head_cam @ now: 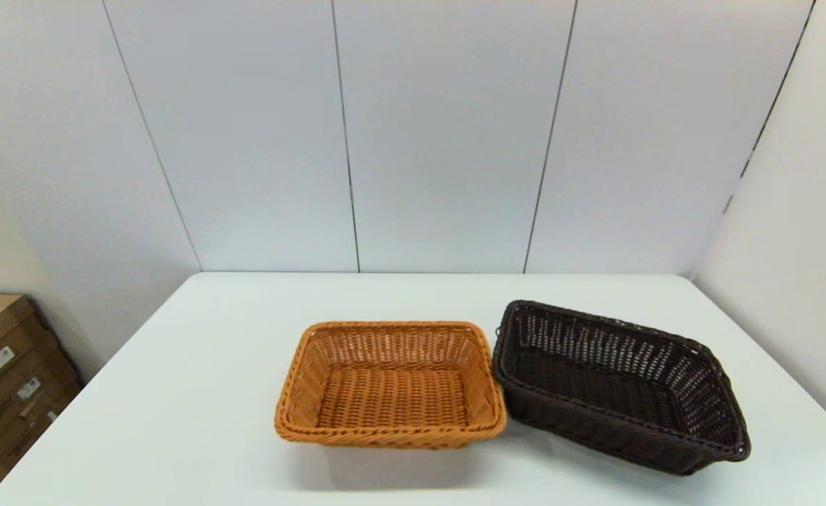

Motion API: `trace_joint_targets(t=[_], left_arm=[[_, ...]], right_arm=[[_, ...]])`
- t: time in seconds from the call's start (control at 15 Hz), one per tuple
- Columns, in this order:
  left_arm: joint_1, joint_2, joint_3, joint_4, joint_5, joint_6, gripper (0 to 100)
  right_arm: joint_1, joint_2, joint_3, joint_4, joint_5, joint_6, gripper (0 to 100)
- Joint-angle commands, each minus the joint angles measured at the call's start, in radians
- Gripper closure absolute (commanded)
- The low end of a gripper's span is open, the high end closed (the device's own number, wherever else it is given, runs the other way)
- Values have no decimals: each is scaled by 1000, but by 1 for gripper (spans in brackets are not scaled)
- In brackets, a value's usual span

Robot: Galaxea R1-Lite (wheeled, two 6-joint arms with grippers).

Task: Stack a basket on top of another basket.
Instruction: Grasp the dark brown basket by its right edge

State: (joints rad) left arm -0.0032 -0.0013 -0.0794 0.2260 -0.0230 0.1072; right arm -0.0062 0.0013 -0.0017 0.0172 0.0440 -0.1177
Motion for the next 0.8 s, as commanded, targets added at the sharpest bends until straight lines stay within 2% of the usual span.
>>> trace_joint_targets(t=[0.07, 0.47, 0.67, 0.8], left_arm=[[0, 1, 0, 1, 0, 0, 0], [0, 1, 0, 1, 0, 0, 0], [0, 1, 0, 1, 0, 0, 0], [0, 1, 0, 1, 0, 0, 0]], right_arm=[[0, 89, -6, -11, 5, -34, 0], [6, 496, -281, -16, 54, -30, 0], [20, 718, -417, -10, 60, -25, 0], [20, 910, -508, -3, 60, 12, 0]])
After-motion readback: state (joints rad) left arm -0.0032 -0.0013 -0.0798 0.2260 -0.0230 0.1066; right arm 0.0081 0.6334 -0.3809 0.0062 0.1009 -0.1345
